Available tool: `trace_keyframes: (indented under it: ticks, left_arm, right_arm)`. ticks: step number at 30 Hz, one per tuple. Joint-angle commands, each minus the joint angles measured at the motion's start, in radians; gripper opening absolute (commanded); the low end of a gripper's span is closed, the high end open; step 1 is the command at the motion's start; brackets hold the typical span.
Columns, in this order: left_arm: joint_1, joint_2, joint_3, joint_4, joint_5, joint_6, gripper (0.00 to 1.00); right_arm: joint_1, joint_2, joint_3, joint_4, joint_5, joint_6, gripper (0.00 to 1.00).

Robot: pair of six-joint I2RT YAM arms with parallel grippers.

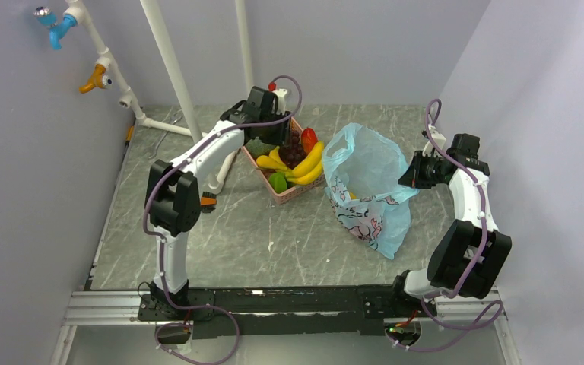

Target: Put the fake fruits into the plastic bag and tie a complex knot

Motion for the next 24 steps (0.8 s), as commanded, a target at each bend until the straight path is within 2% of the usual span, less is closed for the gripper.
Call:
trace_keyframes:
  ticks: [1, 15, 18, 23, 24]
  left_arm:
    - [-0.015, 0.031, 0.074, 0.011, 0.028, -0.014, 0.46]
    - [-0.018, 0.088, 0.082, -0.004, -0.008, -0.010, 0.38]
    - [-0.017, 0.082, 0.084, -0.004, -0.014, -0.010, 0.27]
    - [-0.012, 0.021, 0.070, 0.021, -0.033, -0.002, 0.00]
    - [-0.011, 0.006, 0.064, 0.026, -0.036, -0.003, 0.00]
  right_arm:
    - [-0.004, -0.003, 0.032, 0.015, 0.003, -0.002, 0.00]
    - [-0.003, 0.001, 0.030, 0.018, 0.007, 0.000, 0.00]
    - [-0.004, 0.002, 0.029, 0.018, 0.006, -0.003, 0.00]
    - [-0.003, 0.003, 0.031, 0.018, 0.003, -0.004, 0.00]
    - [-0.003, 0.004, 0.029, 0.019, 0.003, -0.003, 0.00]
